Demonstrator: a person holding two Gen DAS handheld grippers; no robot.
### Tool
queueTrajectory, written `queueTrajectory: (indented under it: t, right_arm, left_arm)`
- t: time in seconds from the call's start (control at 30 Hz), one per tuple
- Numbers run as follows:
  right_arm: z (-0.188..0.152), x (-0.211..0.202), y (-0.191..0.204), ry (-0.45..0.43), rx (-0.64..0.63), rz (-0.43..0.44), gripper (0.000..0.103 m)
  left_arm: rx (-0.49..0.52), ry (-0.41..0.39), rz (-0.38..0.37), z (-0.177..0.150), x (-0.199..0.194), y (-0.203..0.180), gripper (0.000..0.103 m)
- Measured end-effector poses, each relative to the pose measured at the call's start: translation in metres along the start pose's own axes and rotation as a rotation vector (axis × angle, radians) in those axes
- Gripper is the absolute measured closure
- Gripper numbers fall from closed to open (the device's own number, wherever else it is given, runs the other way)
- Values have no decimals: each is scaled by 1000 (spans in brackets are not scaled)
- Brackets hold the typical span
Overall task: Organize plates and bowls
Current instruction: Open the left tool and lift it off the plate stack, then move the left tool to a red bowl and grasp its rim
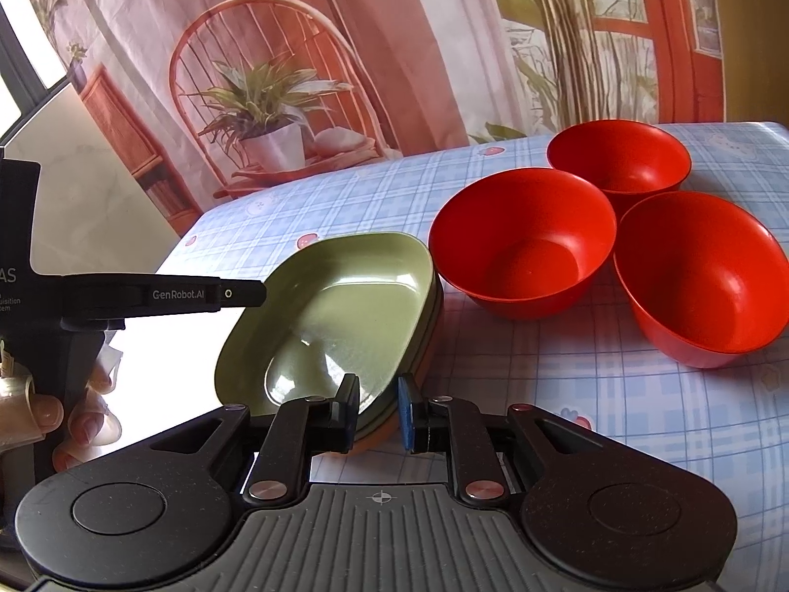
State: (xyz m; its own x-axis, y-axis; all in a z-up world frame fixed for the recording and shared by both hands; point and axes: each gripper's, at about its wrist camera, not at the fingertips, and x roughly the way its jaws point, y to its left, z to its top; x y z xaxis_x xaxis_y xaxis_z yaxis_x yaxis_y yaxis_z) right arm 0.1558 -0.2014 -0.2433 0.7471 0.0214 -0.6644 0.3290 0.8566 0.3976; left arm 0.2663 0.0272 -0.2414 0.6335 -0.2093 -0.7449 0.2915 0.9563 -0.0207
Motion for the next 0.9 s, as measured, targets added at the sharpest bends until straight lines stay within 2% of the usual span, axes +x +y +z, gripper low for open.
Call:
queueTrajectory:
  t: [0.23,0.4,0.7,0.9]
  right_arm:
    - [-5,-16,-4,-55,-29,-7,86]
    - [-8,-29,-18,-98,-21,-21,86]
    - [-1,-52,-46,-195,-50,-69,86]
    - [14,-61,-73,-239,-66,-108,86]
  left_arm:
    - [-16,-39,9,-1,-17,-11,88]
    - [-34,-61,-16,-4,-26,-27,88]
    - [10,-72,-71,-3,-36,-65,88]
    - [47,-82,-107,11,-37,-93,88]
